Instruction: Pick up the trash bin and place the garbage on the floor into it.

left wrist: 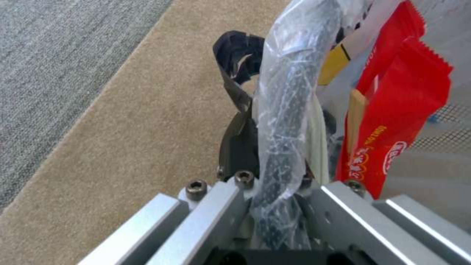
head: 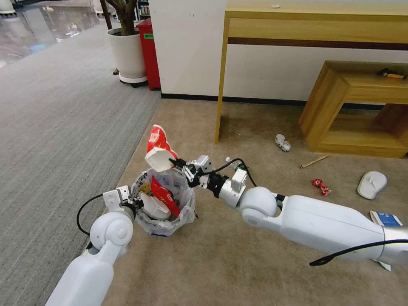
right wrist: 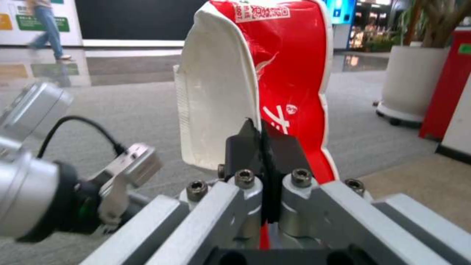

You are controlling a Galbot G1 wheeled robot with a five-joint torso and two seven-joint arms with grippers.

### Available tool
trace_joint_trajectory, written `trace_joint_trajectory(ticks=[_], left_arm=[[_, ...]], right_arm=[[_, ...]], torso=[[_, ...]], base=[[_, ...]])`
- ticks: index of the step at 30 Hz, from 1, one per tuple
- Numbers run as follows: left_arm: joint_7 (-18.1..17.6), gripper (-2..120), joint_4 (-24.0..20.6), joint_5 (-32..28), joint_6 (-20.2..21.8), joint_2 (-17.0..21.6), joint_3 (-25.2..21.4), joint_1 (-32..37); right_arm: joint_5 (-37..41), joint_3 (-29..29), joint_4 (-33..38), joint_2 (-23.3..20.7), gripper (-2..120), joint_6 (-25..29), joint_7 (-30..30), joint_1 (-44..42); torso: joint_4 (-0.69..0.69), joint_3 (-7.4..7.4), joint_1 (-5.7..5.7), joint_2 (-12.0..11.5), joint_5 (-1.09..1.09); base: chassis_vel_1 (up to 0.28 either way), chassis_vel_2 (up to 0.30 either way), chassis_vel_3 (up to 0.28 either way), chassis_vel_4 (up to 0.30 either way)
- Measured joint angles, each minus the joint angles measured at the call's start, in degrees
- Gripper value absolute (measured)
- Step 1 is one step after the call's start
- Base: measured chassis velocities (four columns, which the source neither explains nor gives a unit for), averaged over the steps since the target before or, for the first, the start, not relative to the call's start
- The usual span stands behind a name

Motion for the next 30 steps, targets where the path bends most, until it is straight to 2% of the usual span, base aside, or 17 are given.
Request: trace_joint_trajectory(ticks=[17,30], left_arm=[[-0.3,0,0.8,-1.2,-0.1,0.0,0.4,-1.7],[-0.4,0,-2.1,-1.6,-0.1,-0.1,0.1,0.0]], right_arm=[[-1.5,-1.5,-1.2,-0.7,0,1.3,0.0,-5.7],[-5.2,-0.6,-5.9,-0.4,0,2.5,-0.1,-11.6]], torso=[[0.0,0.0,0.0,0.0,0.0],[-0.01,0.0,0.0,0.0,0.0]], base=[[0.0,0.0,0.0,0.0],[0.0,0.0,0.0,0.0]])
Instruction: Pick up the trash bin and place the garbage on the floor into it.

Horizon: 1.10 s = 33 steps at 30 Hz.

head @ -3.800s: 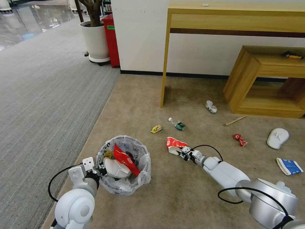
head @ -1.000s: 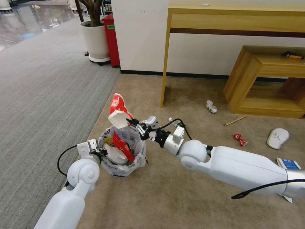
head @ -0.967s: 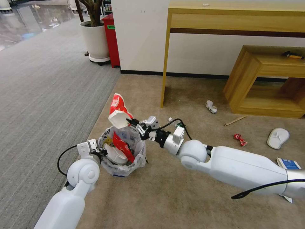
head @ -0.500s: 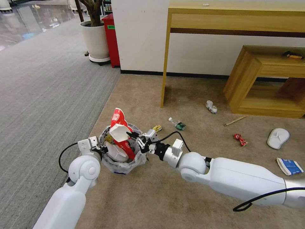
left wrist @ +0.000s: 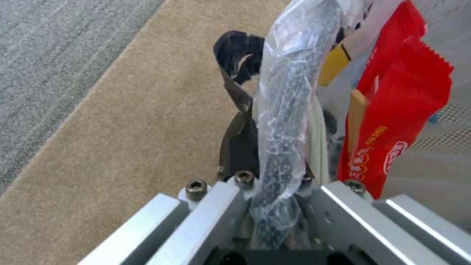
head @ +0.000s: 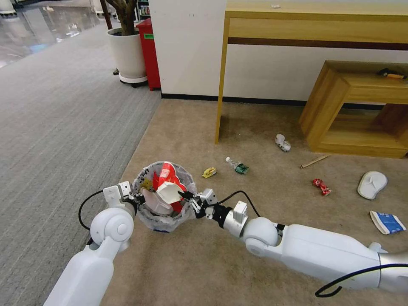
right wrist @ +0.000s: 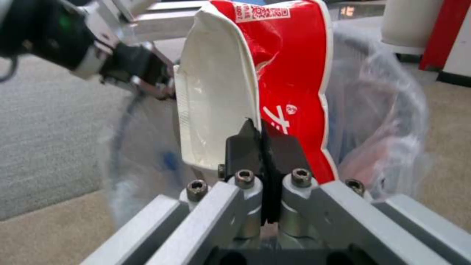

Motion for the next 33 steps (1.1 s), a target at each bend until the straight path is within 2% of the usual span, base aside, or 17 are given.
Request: trace_joint_trajectory(ticks=[6,8,9,11,12,14,16,18,23,26,27,31,32,33], left_arm=[[0.0,0,-1.2,0.0,0.2,-0.2,0.1,1.2],[0.0,0,-1.4,0.1,0.2,-0.3,0.1,1.7],[0.0,0,-1.4,0.1,0.2,-0.3,0.1,1.7],[0.2,0,-1.5,0.5,0.2,-0.4,0.0,2.3],[0.2,0,-1.5,0.5,0.2,-0.4,0.0,2.3],[0.4,0,-1.5,1.0,0.2,-0.6,0.0,2.7],[0.4,0,-1.5,1.1,0.2,-0.7,0.0,2.7],[0.4,0,-1.4,1.2,0.2,-0.9,0.1,2.7],[0.5,0,-0.6,1.5,0.2,-0.9,-0.1,3.0],[1.0,0,0.4,2.4,0.2,-1.0,-0.6,3.8],[1.0,0,0.4,2.4,0.2,-1.0,-0.6,3.8],[1.2,0,0.5,2.7,0.1,-0.7,-0.9,4.3],[1.2,0,0.5,2.7,0.1,-0.7,-0.9,4.3],[1.3,0,0.5,2.8,0.1,-0.6,-1.1,4.6]], right_arm=[[-0.3,0.3,-1.0,0.5,1,0.1,0.7,-0.3],[-0.2,0.6,-1.1,0.7,10,0.0,0.9,0.0],[-0.2,0.6,-1.1,0.7,10,0.0,0.9,0.0],[0.2,1.4,-0.8,1.0,20,-0.3,1.5,0.1],[0.2,1.4,-0.8,1.0,20,-0.3,1.5,0.1],[0.4,1.8,-0.3,1.2,33,-0.6,2.0,-0.1],[0.5,1.8,-0.2,1.3,36,-0.6,2.1,-0.3],[0.4,2.2,0.2,1.4,47,-0.7,2.5,-0.7],[0.5,3.6,0.9,1.5,59,-0.8,3.3,-1.0],[1.6,7.6,1.7,1.9,76,-1.7,5.5,-1.0],[1.6,7.6,1.7,1.9,76,-1.7,5.5,-1.0],[2.6,14.7,1.9,2.0,94,-3.9,10.3,-1.9],[2.6,14.7,1.9,2.0,94,-3.9,10.3,-1.9],[2.9,17.5,1.9,1.5,98,-5.1,12.3,-2.6]], torso=[[0.01,0.0,0.0,0.0,0.0],[0.0,0.0,0.0,0.0,0.0],[0.0,0.0,0.0,0.0,0.0],[0.01,0.0,0.0,0.0,0.0],[0.01,0.0,0.0,0.0,0.0],[0.02,0.0,0.0,0.0,-0.01],[0.01,0.0,0.0,0.0,0.0],[0.0,0.0,0.0,0.0,0.0],[0.0,0.0,0.0,0.0,0.0],[0.02,0.0,0.0,0.0,0.0],[0.02,0.0,0.0,0.0,0.0],[0.02,0.0,0.0,0.0,0.0],[0.02,0.0,0.0,0.0,0.0],[0.02,0.0,0.0,0.0,0.0]], base=[[0.0,0.0,0.0,0.0],[0.0,0.0,0.0,0.0],[0.0,0.0,0.0,0.0],[0.0,0.0,0.0,0.0],[0.0,0.0,0.0,0.0],[0.0,0.0,0.0,0.0],[0.0,0.0,0.0,0.0],[0.0,0.0,0.0,0.0],[0.0,0.0,0.0,0.0],[0.0,0.0,0.0,0.0],[0.0,0.0,0.0,0.0],[0.0,0.0,0.0,0.0],[0.0,0.0,0.0,0.0],[0.0,0.0,0.0,0.0]])
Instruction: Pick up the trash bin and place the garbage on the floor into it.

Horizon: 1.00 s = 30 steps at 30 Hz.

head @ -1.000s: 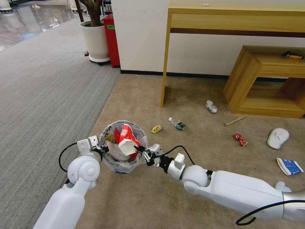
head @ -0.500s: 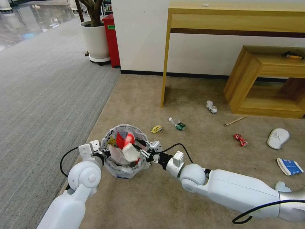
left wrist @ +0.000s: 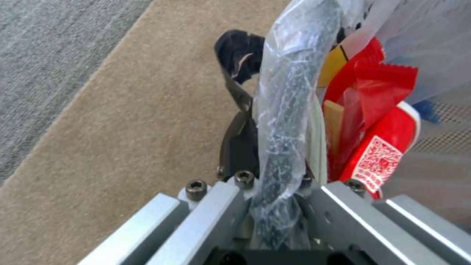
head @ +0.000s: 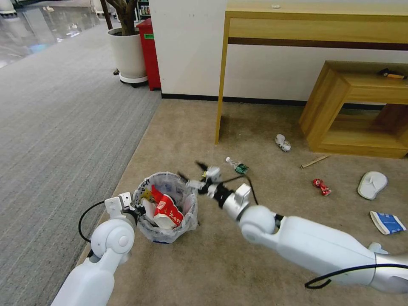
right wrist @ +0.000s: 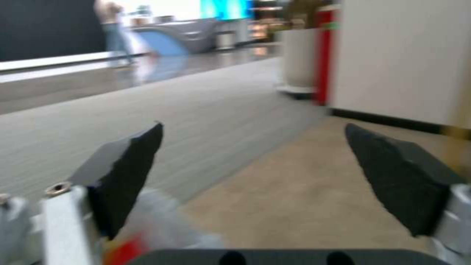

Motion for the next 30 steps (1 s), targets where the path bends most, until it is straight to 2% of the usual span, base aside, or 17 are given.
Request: trace_joint_trajectory(ticks=[2,3,6,12,15,20,22,23,25,30], left_arm=[[0.1,0,0.0,0.2,-0.1,0.2,-0.3,0.3],[0.1,0,0.0,0.2,-0.1,0.2,-0.3,0.3],[0.3,0,-0.2,0.2,-0.1,0.4,-0.6,0.5],[0.3,0,-0.4,0.2,-0.1,0.8,-0.8,0.5],[0.4,0,-0.7,0.2,-0.1,0.8,-0.8,0.9],[1.0,0,-0.9,0.6,-0.2,0.8,-1.1,1.5],[1.4,0,-1.1,0.7,-0.4,1.1,-1.7,2.1],[1.4,0,-1.1,0.7,-0.4,1.1,-1.7,2.1],[1.8,0,-1.1,0.8,-0.5,1.6,-1.9,2.2],[1.9,0,-0.5,0.6,-0.6,1.7,-1.7,1.3]], right_arm=[[0.0,4.5,0.1,-1.3,100,-2.3,3.3,-1.7],[0.0,4.5,0.1,-1.3,100,-2.3,3.3,-1.7],[-0.2,11.4,-0.1,-4.4,100,-4.4,6.7,-5.2],[-2.6,16.9,-2.4,-7.0,100,-4.1,9.1,-9.3],[-5.9,23.0,-3.9,-9.3,100,-2.8,9.1,-16.3],[-7.5,28.1,-4.3,-9.6,100,-2.2,9.4,-22.7],[-9.8,35.3,-5.3,-8.6,100,-1.2,9.6,-30.8],[-9.8,35.3,-5.3,-8.6,100,-1.2,9.6,-30.8],[-11.7,41.0,-6.0,-7.7,100,-0.2,8.9,-36.6],[-13.7,47.5,-6.6,-6.0,100,1.3,7.5,-44.2]], torso=[[0.0,0.0,0.0,0.0,-0.01],[0.0,0.0,0.0,0.0,-0.01],[-0.04,0.0,0.0,0.0,0.0],[0.0,0.0,0.0,0.0,0.0],[-0.03,-0.01,0.0,0.0,-0.01],[-0.03,0.0,0.0,0.0,0.01],[-0.02,0.0,0.0,0.0,0.04],[-0.02,0.0,0.0,0.0,0.04],[-0.02,-0.01,0.0,0.0,-0.02],[-0.02,-0.01,0.0,0.0,0.0]], base=[[0.0,0.0,0.0,0.0],[0.0,0.0,0.0,0.0],[0.0,0.0,0.0,0.0],[0.0,0.0,0.0,0.0],[0.0,0.0,0.0,0.0],[0.0,0.0,0.0,0.0],[0.0,0.0,0.0,0.0],[0.0,0.0,0.0,0.0],[0.0,0.0,0.0,0.0],[0.0,0.0,0.0,0.0]])
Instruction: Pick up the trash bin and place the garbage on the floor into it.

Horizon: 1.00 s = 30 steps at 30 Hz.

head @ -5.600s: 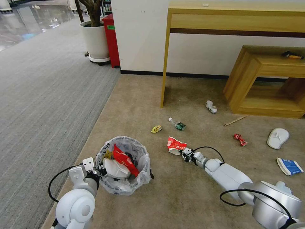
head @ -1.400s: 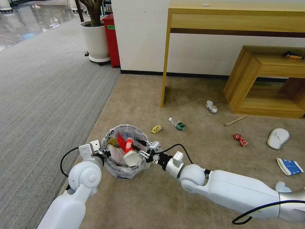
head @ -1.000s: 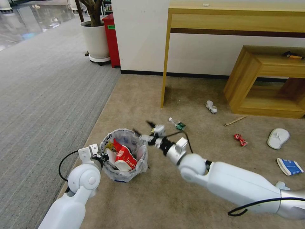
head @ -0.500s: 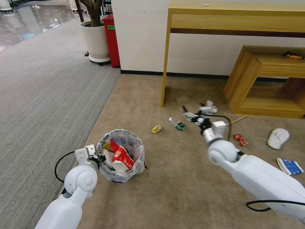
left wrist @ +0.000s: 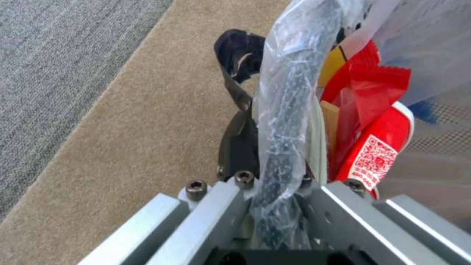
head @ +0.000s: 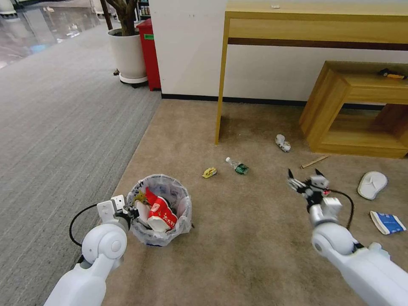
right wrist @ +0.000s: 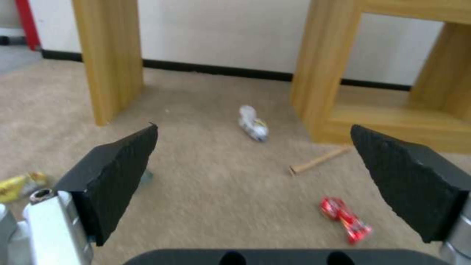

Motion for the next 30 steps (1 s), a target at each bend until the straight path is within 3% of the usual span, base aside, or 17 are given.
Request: trace_joint_trajectory(ticks=[16,30], left_arm=[[0.0,0,-0.2,0.1,-0.1,-0.2,-0.6,0.8],[0.4,0,-0.3,0.5,-0.4,-0.4,-0.8,1.4]], right_arm=[[-5.1,6.3,-0.8,4.1,100,4.0,-3.3,-10.2],[-6.3,6.3,-1.3,4.9,100,4.9,-3.7,-11.0]], torso=[[0.02,0.0,0.0,0.0,-0.01],[0.01,0.01,0.0,0.0,0.0]], base=[[-0.004,-0.003,0.002,0.005],[-0.181,-0.189,0.191,0.186]])
